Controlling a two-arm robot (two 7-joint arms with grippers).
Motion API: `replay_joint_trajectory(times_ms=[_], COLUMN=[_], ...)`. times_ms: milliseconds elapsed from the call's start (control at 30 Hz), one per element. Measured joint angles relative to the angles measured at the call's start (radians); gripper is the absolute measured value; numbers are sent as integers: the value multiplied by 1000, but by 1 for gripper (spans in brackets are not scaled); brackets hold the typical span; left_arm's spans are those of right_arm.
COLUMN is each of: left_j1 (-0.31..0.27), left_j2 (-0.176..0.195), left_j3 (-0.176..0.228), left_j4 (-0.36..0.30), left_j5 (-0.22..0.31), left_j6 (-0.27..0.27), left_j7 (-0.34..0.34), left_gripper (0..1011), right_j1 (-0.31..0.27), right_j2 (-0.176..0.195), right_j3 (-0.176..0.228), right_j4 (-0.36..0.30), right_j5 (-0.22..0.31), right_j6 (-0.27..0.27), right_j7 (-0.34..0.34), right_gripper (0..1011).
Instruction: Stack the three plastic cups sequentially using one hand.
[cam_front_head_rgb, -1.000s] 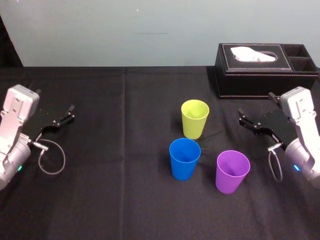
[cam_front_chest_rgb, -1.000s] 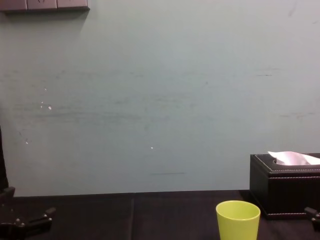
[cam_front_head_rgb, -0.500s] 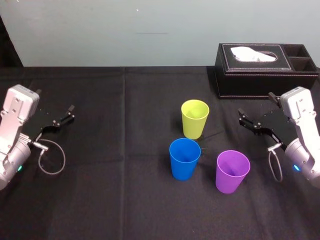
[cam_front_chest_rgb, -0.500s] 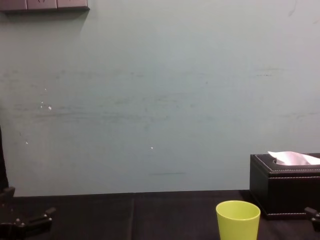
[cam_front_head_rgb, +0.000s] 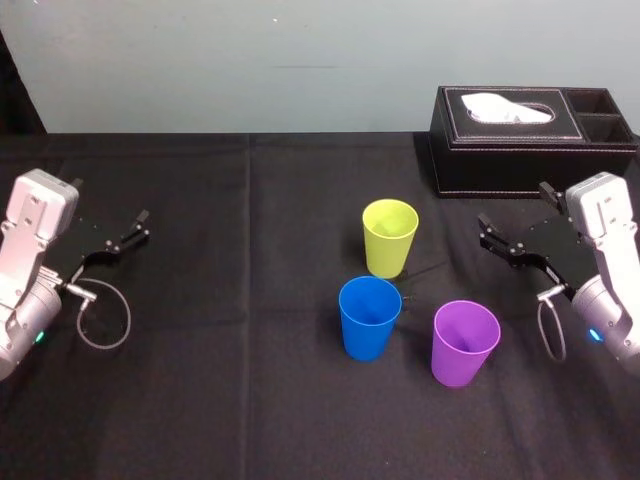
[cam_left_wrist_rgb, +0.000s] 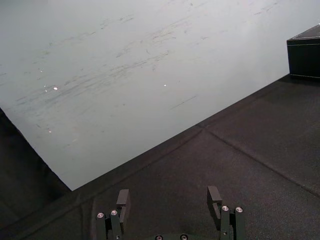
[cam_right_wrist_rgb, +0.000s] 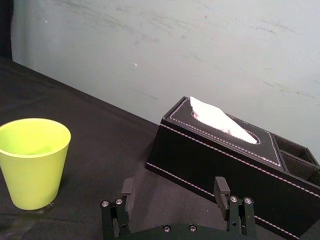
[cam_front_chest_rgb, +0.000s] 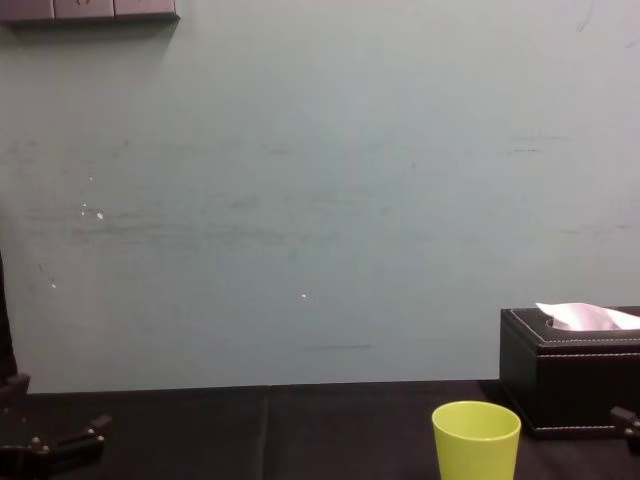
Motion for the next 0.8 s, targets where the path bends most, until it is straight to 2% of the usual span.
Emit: replay_joint_trajectory(times_ms=[200,433,633,800], left_j1=[0,0,0,0], left_j2=[0,0,0,0], left_j3=[0,0,0,0], left_j4=[0,0,0,0], left_j5=[0,0,0,0], left_j6=[0,0,0,0], left_j7=[0,0,0,0], left_gripper=[1011,1011,1011,1011], right_j1=[-31,-85,-151,-230], right_j2=[6,31,83,156], right_j3=[32,72,116,152], right_j4=[-27,-68,-113,-160], right_j5=[20,63,136,186], right_j6=[-5,-5,7,19], right_j7=[25,70,158,247], right_gripper=[1003,1003,1003,1003])
